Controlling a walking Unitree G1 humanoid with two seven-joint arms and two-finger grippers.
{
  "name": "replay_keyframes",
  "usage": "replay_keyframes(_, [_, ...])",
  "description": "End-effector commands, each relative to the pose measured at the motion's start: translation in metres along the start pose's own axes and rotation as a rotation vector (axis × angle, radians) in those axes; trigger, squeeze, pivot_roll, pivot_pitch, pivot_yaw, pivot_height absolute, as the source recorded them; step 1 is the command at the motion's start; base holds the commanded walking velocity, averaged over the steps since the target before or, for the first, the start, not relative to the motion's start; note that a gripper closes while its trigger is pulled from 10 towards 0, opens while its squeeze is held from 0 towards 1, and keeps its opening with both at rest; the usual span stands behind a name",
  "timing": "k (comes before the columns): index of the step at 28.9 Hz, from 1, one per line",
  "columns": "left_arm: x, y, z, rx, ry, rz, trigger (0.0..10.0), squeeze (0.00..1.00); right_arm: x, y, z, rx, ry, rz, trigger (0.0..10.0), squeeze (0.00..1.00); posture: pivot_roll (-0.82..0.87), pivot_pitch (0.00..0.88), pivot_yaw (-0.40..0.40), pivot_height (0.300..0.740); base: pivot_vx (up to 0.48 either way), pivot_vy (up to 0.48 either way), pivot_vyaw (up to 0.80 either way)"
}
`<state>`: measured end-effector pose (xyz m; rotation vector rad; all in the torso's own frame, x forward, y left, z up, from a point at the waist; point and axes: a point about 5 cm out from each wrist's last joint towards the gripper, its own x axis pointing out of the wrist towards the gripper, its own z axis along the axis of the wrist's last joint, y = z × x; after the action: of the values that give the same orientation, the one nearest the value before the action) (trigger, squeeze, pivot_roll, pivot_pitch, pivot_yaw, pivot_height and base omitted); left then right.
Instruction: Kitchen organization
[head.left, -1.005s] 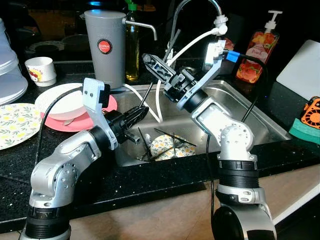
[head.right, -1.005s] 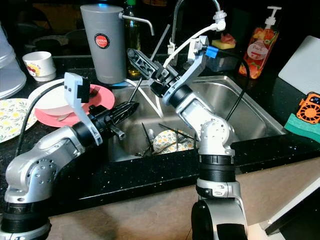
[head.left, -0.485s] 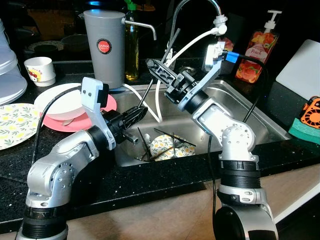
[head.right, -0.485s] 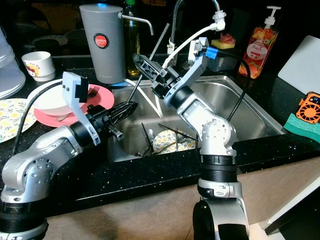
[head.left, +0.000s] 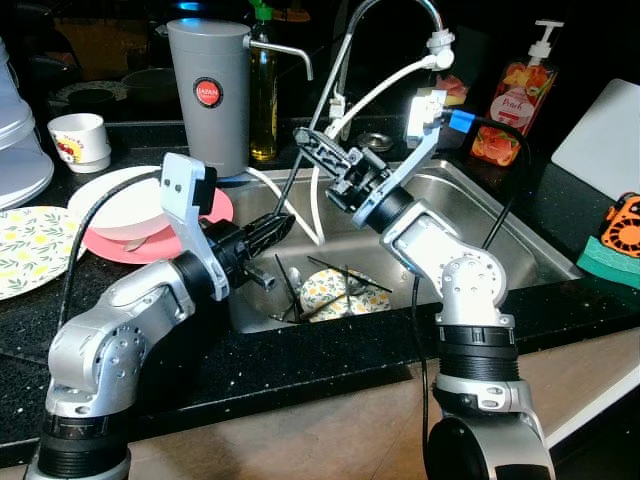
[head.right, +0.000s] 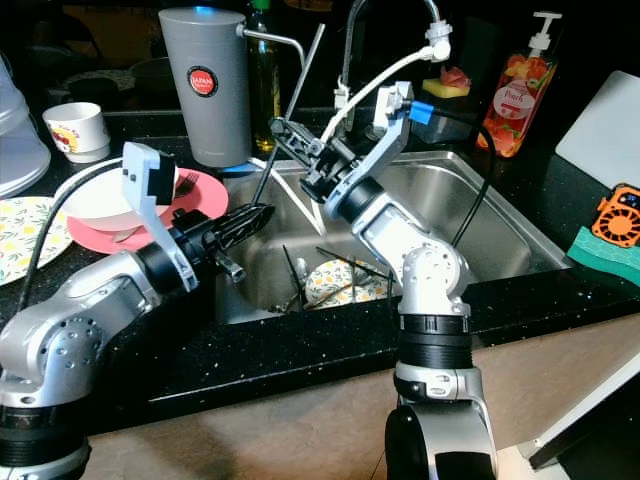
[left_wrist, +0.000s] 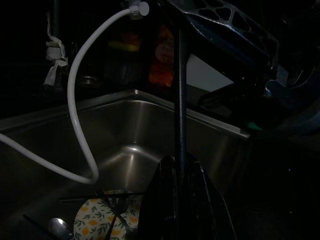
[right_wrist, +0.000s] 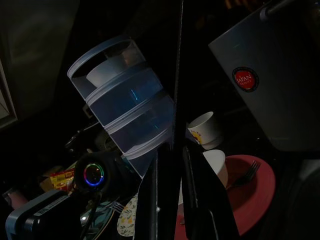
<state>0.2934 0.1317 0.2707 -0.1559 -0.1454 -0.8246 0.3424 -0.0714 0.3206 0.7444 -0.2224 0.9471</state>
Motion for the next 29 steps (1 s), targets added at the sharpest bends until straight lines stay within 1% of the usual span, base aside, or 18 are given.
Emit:
replay_keyframes(1, [0.0, 0.0, -0.003, 0.007, 0.034, -0.001, 0.0, 0.0, -0.004, -0.004, 0.003, -0.025, -0.009, -0.029, 0.0, 0.0, -0.02, 0.085, -0.051, 0.74, 0.0, 0.0, 0.0])
replay_keyframes(4, [0.001, 0.003, -0.003, 0.032, 0.046, 0.031, 0.0, 0.0, -0.004, -0.006, 0.005, -0.033, -0.018, -0.041, 0.0, 0.0, -0.02, 0.085, -0.051, 0.74, 0.0, 0.0, 0.0])
replay_keyframes(5, [0.001, 0.008, -0.003, 0.047, 0.048, 0.067, 10.0, 0.99, -0.005, -0.009, 0.008, -0.043, -0.029, -0.058, 0.0, 0.0, -0.01, 0.087, -0.049, 0.74, 0.0, 0.0, 0.0])
replay_keyframes(7, [0.001, 0.011, -0.002, 0.048, 0.043, 0.092, 10.0, 1.0, -0.006, -0.012, 0.011, -0.051, -0.04, -0.074, 0.0, 0.0, -0.01, 0.087, -0.049, 0.74, 0.0, 0.0, 0.0])
replay_keyframes(9, [0.001, 0.011, -0.002, 0.048, 0.043, 0.092, 10.0, 1.0, -0.006, -0.012, 0.011, -0.051, -0.04, -0.074, 0.0, 0.0, -0.01, 0.087, -0.049, 0.74, 0.0, 0.0, 0.0])
replay_keyframes(13, [-0.001, 0.015, 0.001, 0.046, 0.035, 0.116, 10.0, 1.0, -0.01, -0.023, 0.022, -0.09, -0.067, -0.128, 0.0, 0.0, -0.01, 0.088, -0.049, 0.74, 0.0, 0.0, 0.0])
replay_keyframes(17, [-0.003, 0.017, 0.002, 0.056, 0.036, 0.131, 10.0, 1.0, -0.012, -0.026, 0.028, -0.118, -0.077, -0.147, 0.0, 0.0, -0.01, 0.089, -0.049, 0.74, 0.0, 0.0, 0.0])
replay_keyframes(18, [-0.003, 0.022, 0.002, 0.076, 0.039, 0.181, 10.0, 1.0, -0.013, -0.029, 0.032, -0.162, -0.085, -0.168, 0.0, 0.0, -0.01, 0.089, -0.048, 0.74, 0.0, 0.0, 0.0])
replay_keyframes(19, [-0.004, 0.027, 0.003, 0.101, 0.039, 0.237, 10.0, 0.96, -0.014, -0.031, 0.036, -0.212, -0.091, -0.19, 0.0, 0.0, -0.01, 0.089, -0.048, 0.74, 0.0, 0.0, 0.0])
replay_keyframes(20, [-0.005, 0.034, 0.005, 0.153, 0.039, 0.307, 10.0, 0.96, -0.015, -0.033, 0.038, -0.292, -0.087, -0.216, 0.0, 0.0, -0.01, 0.09, -0.047, 0.74, 0.0, 0.0, 0.0])
replay_keyframes(21, [-0.005, 0.034, 0.005, 0.153, 0.039, 0.307, 10.0, 0.96, -0.015, -0.033, 0.038, -0.292, -0.087, -0.216, 0.0, 0.0, -0.01, 0.09, -0.047, 0.74, 0.0, 0.0, 0.0])
replay_keyframes(22, [-0.005, 0.038, 0.008, 0.201, 0.03, 0.359, 10.0, 0.0, -0.016, -0.035, 0.039, -0.387, -0.088, -0.258, 0.0, 0.0, -0.01, 0.09, -0.048, 0.74, 0.0, 0.0, 0.0])
replay_keyframes(23, [-0.005, 0.038, 0.008, 0.201, 0.03, 0.359, 10.0, 0.0, -0.016, -0.035, 0.039, -0.387, -0.088, -0.258, 0.0, 0.0, -0.01, 0.09, -0.048, 0.74, 0.0, 0.0, 0.0])
replay_keyframes(24, [-0.004, 0.04, 0.011, 0.232, 0.009, 0.398, 10.0, 0.0, -0.016, -0.038, 0.038, -0.456, -0.091, -0.288, 0.0, 0.0, -0.01, 0.09, -0.048, 0.74, 0.0, 0.0, 0.0])
replay_keyframes(25, [-0.004, 0.04, 0.011, 0.232, 0.009, 0.398, 10.0, 0.0, -0.016, -0.038, 0.038, -0.456, -0.091, -0.288, 0.0, 0.0, -0.01, 0.09, -0.048, 0.74, 0.0, 0.0, 0.0])
replay_keyframes(26, [-0.003, 0.04, 0.011, 0.268, 0.003, 0.422, 10.0, 0.0, -0.016, -0.041, 0.036, -0.52, -0.091, -0.312, 0.0, 0.0, 0.0, 0.091, -0.047, 0.74, 0.0, 0.0, 0.0])
replay_keyframes(27, [-0.001, 0.038, 0.008, 0.301, 0.024, 0.436, 10.0, 0.0, -0.017, -0.043, 0.034, -0.577, -0.085, -0.336, 0.0, 0.0, 0.0, 0.091, -0.047, 0.74, 0.0, 0.0, 0.0])
replay_keyframes(29, [0.002, 0.037, 0.0, 0.376, 0.06, 0.476, 10.0, 0.0, -0.018, -0.046, 0.03, -0.659, -0.073, -0.361, 0.0, 0.0, 0.0, 0.092, -0.046, 0.74, 0.0, 0.0, 0.0])
